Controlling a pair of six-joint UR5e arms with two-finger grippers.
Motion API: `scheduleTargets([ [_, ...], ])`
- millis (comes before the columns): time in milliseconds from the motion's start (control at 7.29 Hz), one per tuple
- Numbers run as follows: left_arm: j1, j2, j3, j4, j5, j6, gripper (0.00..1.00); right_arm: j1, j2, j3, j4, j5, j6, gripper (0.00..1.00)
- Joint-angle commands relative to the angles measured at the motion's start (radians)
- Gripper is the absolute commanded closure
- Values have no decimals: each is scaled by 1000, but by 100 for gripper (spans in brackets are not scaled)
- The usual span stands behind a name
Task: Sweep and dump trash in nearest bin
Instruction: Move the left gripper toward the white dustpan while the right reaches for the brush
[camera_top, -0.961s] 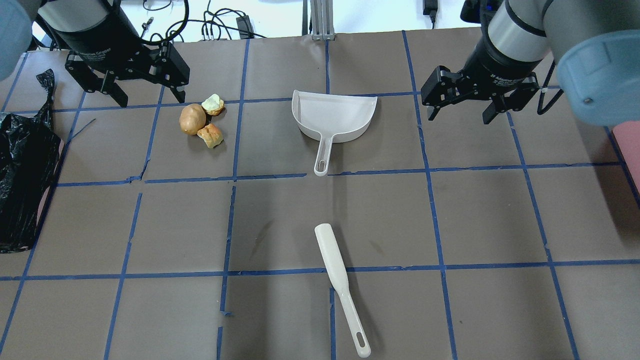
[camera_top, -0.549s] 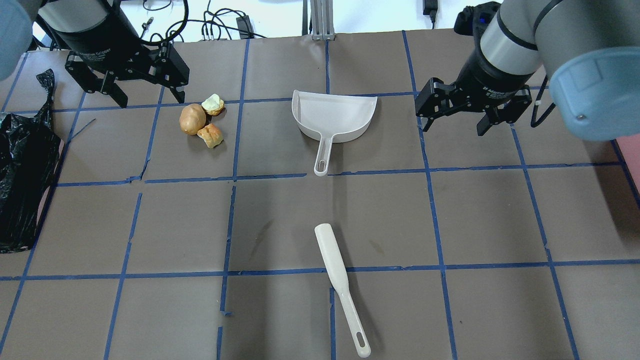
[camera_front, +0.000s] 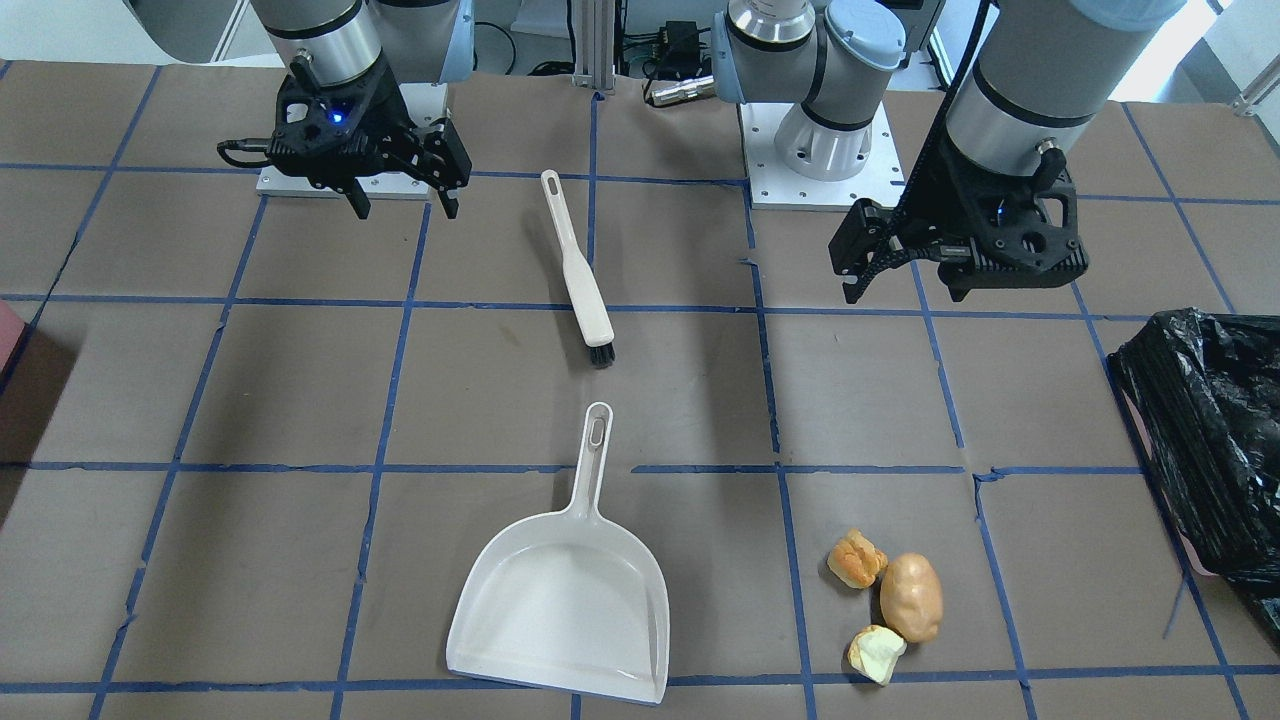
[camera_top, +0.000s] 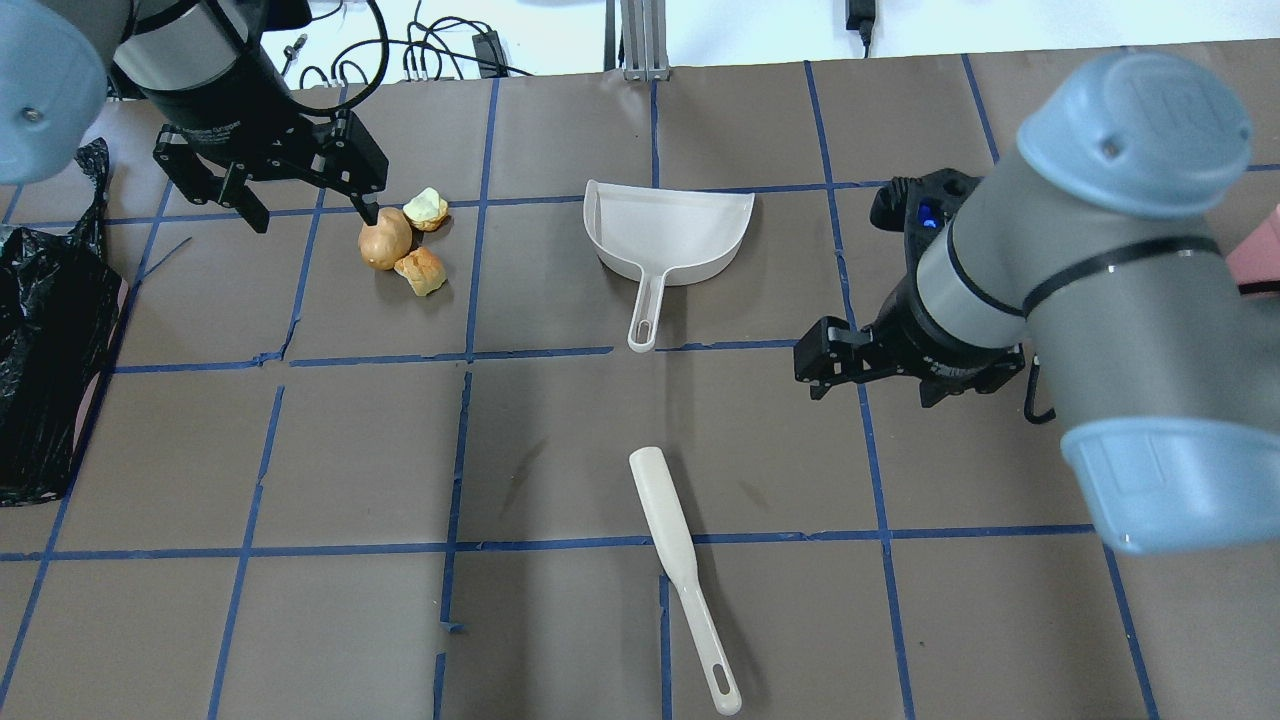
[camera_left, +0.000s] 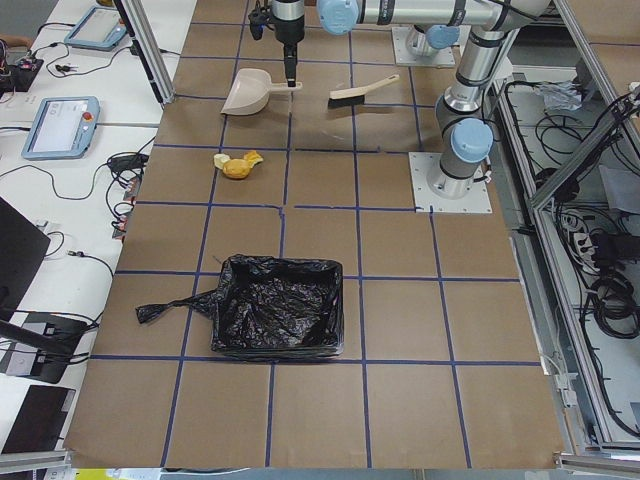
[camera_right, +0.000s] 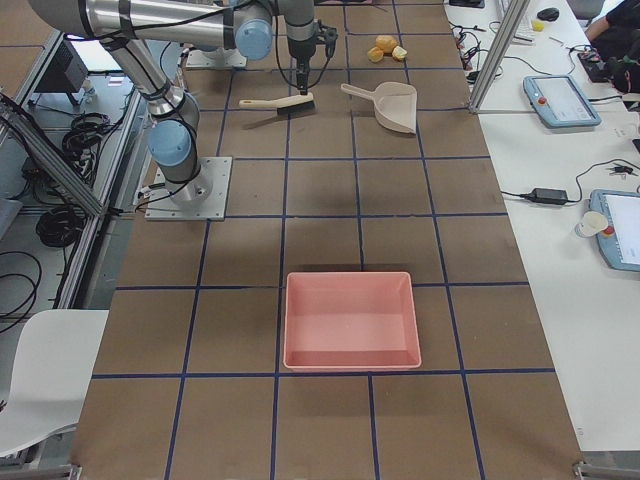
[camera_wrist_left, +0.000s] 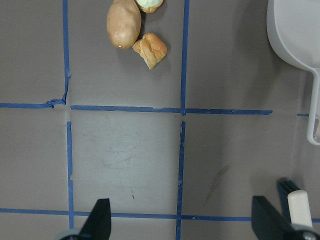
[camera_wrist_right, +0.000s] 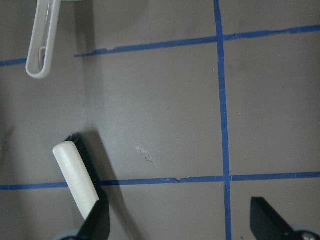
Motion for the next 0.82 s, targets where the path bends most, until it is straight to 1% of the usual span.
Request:
scheduleTargets([
  [0,-13,-21,-42,38,-5,-1,0,110,-56,183,-221,43,149,2],
  [137,-48,-62,-71,148,-54,1,0,162,-39,191,-255,34,199,1],
  [275,-101,-102,-78,246,-91,7,0,208,-13,201,-258,7,212,3],
  [412,-161,-150,-76,317,-88,4,0,242,19,212,-316,-7,215,2],
  [686,-256,-253,-65,432,-82,-9,0,322,57,257,-376,-12,230,1],
])
